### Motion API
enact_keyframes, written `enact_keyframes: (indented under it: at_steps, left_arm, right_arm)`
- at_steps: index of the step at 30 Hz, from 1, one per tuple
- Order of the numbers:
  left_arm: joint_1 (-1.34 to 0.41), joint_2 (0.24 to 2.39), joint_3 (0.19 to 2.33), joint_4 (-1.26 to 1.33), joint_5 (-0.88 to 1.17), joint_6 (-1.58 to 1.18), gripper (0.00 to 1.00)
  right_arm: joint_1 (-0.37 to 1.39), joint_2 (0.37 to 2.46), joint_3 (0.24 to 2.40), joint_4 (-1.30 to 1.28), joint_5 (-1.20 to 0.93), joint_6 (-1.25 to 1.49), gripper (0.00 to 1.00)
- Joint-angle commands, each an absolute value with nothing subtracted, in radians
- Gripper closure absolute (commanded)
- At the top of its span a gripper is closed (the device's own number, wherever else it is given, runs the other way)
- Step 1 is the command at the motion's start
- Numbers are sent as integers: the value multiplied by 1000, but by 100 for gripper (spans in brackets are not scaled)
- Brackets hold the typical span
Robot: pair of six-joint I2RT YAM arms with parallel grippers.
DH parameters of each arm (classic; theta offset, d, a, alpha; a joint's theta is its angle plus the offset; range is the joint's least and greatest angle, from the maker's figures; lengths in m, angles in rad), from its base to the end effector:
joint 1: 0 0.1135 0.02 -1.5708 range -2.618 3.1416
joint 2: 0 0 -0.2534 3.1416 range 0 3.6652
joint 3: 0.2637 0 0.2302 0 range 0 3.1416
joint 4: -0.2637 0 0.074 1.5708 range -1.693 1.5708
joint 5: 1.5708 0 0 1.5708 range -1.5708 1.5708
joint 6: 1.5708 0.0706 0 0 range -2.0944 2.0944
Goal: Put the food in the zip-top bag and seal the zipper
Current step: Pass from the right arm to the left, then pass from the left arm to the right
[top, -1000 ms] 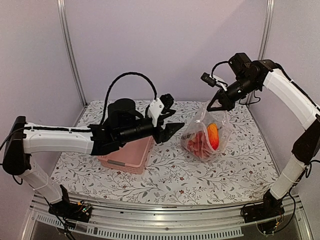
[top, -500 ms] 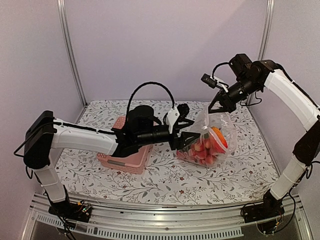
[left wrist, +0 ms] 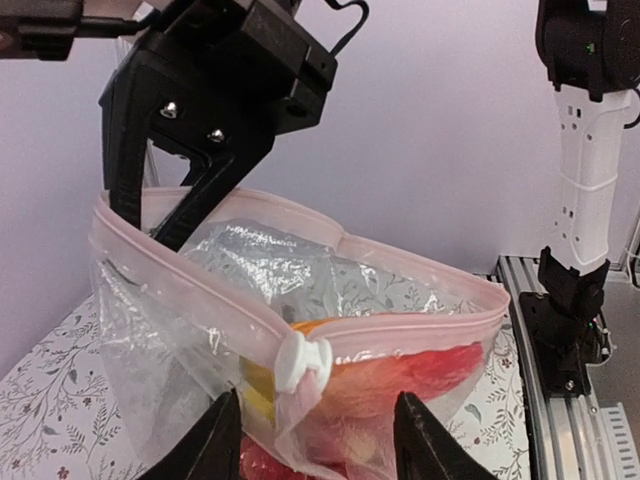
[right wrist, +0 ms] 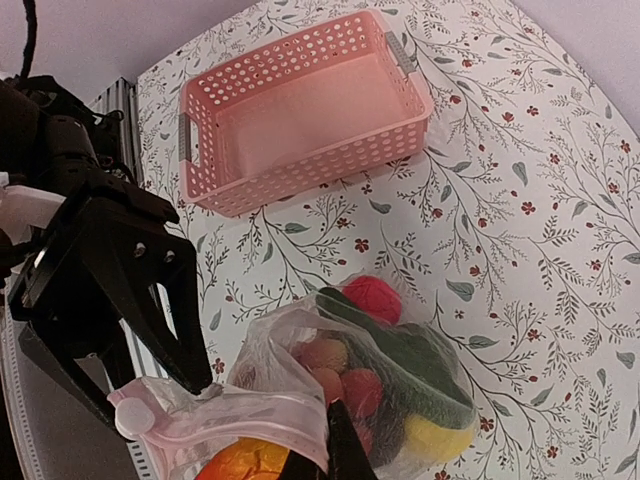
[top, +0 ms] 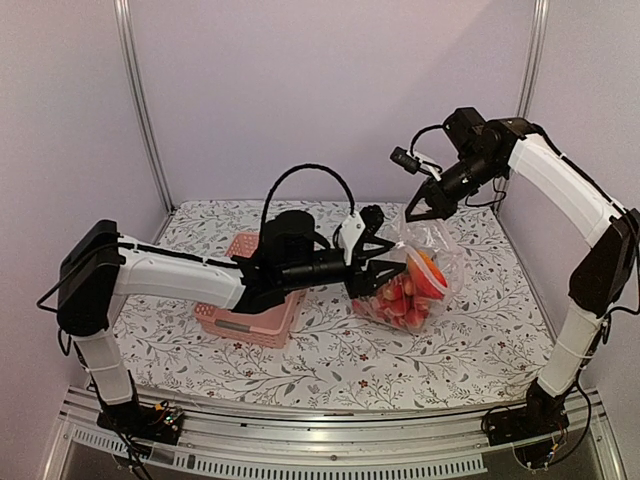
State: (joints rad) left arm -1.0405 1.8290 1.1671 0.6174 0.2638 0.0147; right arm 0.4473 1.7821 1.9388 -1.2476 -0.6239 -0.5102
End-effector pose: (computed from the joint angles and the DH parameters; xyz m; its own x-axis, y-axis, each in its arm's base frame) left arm 0.2061 -0.3879 0.2629 -0.0083 0.0422 -0.9991 0.9648 0.2630 0.0031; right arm 0.2922 0.1859 0.3387 -0.4077 -0.6352 -0.6560 -0.9091 0.3494 0.2267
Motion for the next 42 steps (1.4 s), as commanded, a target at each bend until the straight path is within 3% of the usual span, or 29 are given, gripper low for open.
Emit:
enact_keyframes:
  at_steps: [1,7,15,26,33,42]
  left_arm:
    - [-1037,1889,1212,625,200,3,52]
    - [-1018,1921,1237,641,146,-33,73]
    - [-994,1875,1206,703,150,-81,100]
    - [-923,1860,1197,731,157,-327,100]
    - [-912,1842,1194,702,163,-322,100]
    - [-904,1833,1201,662,196,-318,100]
  right_arm:
    - [451,1811,1977,-1227,-609,-494,100]
    - [452,1815,1984,-1227,-605,-489,98]
    - [430,1702,1914,-1188,-566,-493,69]
    - [397,1367,1623,-1089,-583,-541,55]
    - [485,1244,1461,-1082,-554,-668,57]
    - [599,1295,1435,-1038,-405,-695,61]
